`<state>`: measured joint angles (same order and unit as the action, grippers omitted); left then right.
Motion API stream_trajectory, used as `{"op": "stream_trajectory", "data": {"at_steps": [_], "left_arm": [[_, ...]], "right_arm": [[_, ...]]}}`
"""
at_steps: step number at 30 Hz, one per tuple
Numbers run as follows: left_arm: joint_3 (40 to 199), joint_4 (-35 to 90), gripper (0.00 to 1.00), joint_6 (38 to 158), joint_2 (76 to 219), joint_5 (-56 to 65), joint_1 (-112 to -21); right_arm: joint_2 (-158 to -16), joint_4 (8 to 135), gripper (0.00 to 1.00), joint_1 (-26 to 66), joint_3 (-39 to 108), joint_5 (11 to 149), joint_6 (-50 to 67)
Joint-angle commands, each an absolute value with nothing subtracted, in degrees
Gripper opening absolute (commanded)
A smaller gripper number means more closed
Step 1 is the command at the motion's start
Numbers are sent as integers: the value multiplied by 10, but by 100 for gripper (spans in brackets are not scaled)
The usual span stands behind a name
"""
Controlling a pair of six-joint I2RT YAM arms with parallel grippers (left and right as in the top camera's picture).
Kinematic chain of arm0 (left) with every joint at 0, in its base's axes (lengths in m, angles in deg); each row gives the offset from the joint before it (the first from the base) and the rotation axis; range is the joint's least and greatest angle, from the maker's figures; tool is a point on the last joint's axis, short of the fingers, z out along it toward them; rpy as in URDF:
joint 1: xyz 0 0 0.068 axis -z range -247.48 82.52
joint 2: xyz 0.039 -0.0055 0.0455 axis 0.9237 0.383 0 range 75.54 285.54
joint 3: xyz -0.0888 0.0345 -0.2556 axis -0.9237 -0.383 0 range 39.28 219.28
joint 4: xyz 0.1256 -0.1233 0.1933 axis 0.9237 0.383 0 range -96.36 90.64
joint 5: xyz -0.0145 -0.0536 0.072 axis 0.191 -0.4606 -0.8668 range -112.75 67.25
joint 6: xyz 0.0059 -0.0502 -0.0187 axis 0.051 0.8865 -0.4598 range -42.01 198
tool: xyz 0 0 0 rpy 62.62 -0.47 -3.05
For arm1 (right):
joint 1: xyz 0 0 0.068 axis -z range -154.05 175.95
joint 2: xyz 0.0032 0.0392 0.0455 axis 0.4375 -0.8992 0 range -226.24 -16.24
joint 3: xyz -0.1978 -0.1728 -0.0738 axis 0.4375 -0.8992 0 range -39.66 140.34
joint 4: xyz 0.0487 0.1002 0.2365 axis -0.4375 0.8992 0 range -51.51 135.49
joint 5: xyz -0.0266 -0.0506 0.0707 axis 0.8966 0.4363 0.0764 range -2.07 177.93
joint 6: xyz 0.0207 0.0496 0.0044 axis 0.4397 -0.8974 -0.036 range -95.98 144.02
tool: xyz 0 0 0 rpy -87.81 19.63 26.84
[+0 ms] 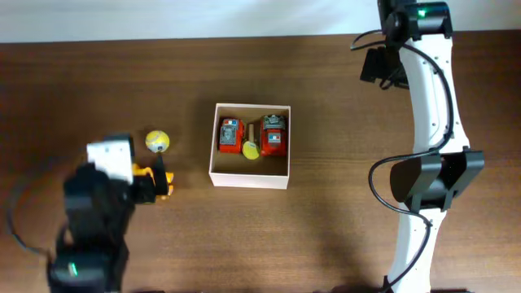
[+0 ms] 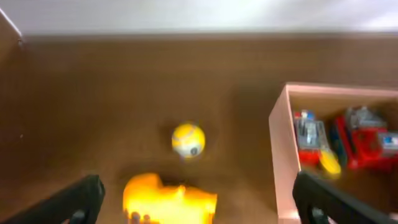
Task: Pack container
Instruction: 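Move the left gripper down over the orange rubber duck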
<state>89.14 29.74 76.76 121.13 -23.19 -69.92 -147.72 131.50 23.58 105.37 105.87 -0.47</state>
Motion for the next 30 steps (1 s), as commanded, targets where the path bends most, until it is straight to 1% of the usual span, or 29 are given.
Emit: {"op": "stream_trajectory", "data": {"at_steps": [1,5,9,18,21,28,29,30], "left_arm": [[1012,389,99,767,1338,-235,-703],[1097,495,99,767,1442,-195,-703],[1106,528,99,773,1499,-120,-703],[1106,537,99,773,1573,-54,-703],[1106,539,99,771,1581,-76,-703],[1106,572,100,781,1606,-215,-703],[1106,575,99,787,1611,-230,-703],[1106,576,96,787,1618,-238,-703]], "right_arm": [[-1478,1315,99,237,1052,1059,-4],[-1478,1315,99,237,1052,1059,-4],[-1478,1315,99,237,1052,1060,-4],[-1478,1315,99,237,1052,1060,-4],[-1478,1315,99,237,1052,1060,-4],[-1478,1315,99,237,1052,1060,-4],[-1478,1315,99,237,1052,1059,-4],[-1478,1315,99,237,1052,1060,-4]]}}
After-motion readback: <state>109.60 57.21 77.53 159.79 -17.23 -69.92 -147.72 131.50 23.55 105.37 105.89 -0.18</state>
